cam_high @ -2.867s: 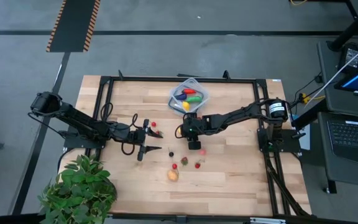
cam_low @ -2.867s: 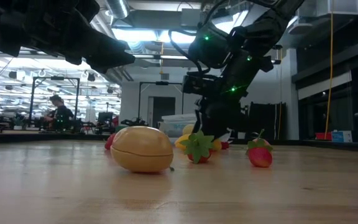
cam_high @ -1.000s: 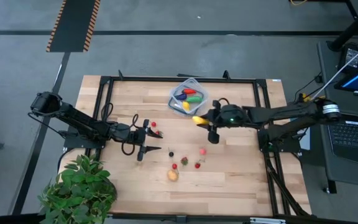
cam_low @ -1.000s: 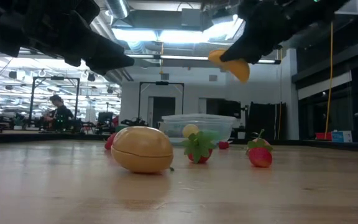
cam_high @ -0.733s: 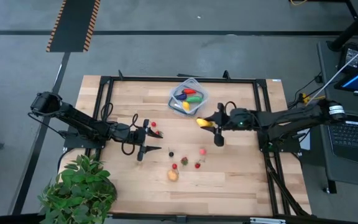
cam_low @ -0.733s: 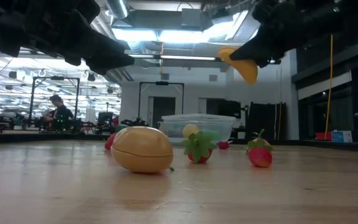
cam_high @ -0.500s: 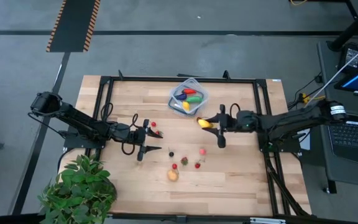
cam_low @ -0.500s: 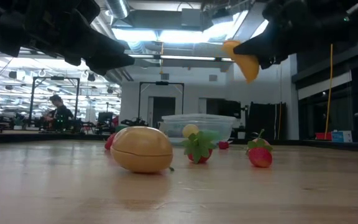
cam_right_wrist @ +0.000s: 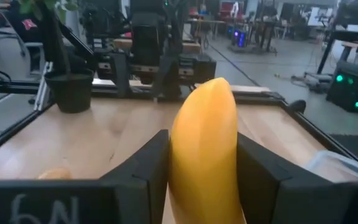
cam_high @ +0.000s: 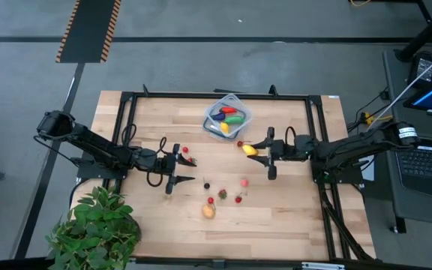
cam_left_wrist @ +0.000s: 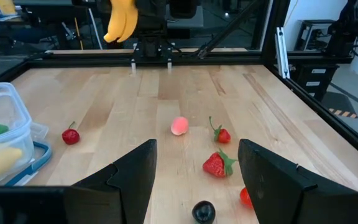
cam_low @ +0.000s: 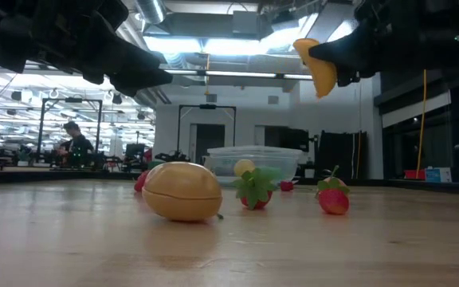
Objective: Pick and placing Produce into tupperware
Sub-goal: Put the yellow banana into the transparent container
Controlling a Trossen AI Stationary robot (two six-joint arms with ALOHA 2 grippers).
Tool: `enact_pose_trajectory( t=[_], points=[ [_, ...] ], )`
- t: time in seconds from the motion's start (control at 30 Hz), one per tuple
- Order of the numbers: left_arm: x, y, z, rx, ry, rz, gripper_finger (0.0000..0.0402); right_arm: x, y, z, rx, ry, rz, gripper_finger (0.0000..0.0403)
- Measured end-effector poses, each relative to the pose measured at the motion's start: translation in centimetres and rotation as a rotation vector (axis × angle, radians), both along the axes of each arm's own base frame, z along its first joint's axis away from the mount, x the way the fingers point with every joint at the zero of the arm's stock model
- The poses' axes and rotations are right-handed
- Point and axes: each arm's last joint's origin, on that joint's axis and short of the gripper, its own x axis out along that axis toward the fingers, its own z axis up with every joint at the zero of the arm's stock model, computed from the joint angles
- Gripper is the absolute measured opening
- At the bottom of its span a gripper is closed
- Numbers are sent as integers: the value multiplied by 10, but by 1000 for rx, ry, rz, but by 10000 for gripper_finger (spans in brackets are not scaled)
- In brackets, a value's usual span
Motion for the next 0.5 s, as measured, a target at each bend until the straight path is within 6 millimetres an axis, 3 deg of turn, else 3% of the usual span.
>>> enact_pose_trajectory(
  t=[0.5],
  points=[
    [0,0,0,0,0,0,220,-6,3,1,-24,-94,100,145]
  ],
)
